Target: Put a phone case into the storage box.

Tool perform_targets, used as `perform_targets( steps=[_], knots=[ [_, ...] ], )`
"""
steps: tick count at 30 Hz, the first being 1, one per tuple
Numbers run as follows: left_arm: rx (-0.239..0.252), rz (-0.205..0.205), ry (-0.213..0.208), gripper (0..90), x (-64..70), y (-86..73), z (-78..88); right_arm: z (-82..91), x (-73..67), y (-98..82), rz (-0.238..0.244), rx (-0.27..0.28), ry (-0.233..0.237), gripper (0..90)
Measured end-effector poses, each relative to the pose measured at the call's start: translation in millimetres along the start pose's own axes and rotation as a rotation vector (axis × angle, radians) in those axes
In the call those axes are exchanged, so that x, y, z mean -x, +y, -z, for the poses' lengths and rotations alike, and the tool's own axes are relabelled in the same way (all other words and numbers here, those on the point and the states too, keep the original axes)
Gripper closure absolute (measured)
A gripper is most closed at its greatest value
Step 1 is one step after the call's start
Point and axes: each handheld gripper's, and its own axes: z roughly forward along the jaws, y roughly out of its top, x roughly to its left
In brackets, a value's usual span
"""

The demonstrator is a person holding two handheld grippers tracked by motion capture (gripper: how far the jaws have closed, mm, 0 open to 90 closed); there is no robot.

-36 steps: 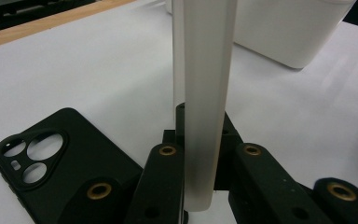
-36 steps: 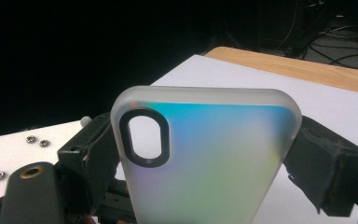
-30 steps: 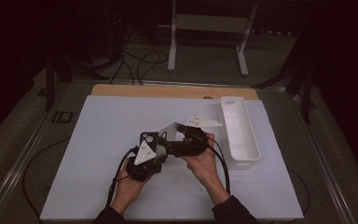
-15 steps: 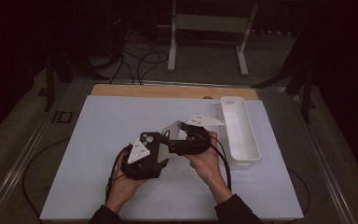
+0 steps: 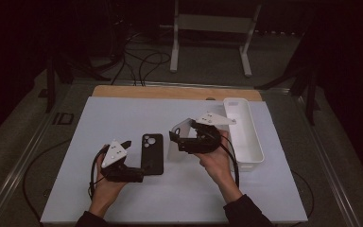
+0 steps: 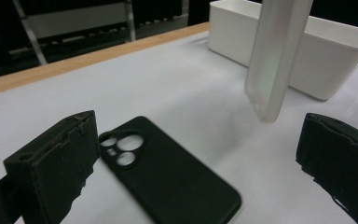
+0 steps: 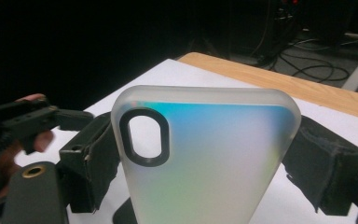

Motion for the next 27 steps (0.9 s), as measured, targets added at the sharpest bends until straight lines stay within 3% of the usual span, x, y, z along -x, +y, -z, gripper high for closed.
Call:
perform_targets(
  steps=[8,14,19,21,27],
  knots=[
    [0.006,0.047,0.045,0.0,-17.7,-21.1,19.0,3.7,8.4,0.9,-0.009,0.006,-0.021,16.7],
    [0.015,0.032,0.07,0.0,-21.7,-31.0,32.8,5.6,12.2,0.9,0.0,0.001,-0.03,16.7],
    [0.023,0.043,0.101,0.0,-26.6,-40.4,41.6,9.2,18.6,2.7,-0.005,0.005,-0.051,16.7],
    [0.021,0.03,0.121,0.0,-26.7,-42.8,42.6,10.9,21.3,3.9,-0.007,0.008,-0.058,16.7],
    [0.011,0.02,0.132,0.0,-29.2,-46.7,39.6,15.6,30.5,6.7,-0.014,0.012,-0.096,16.7]
  ],
)
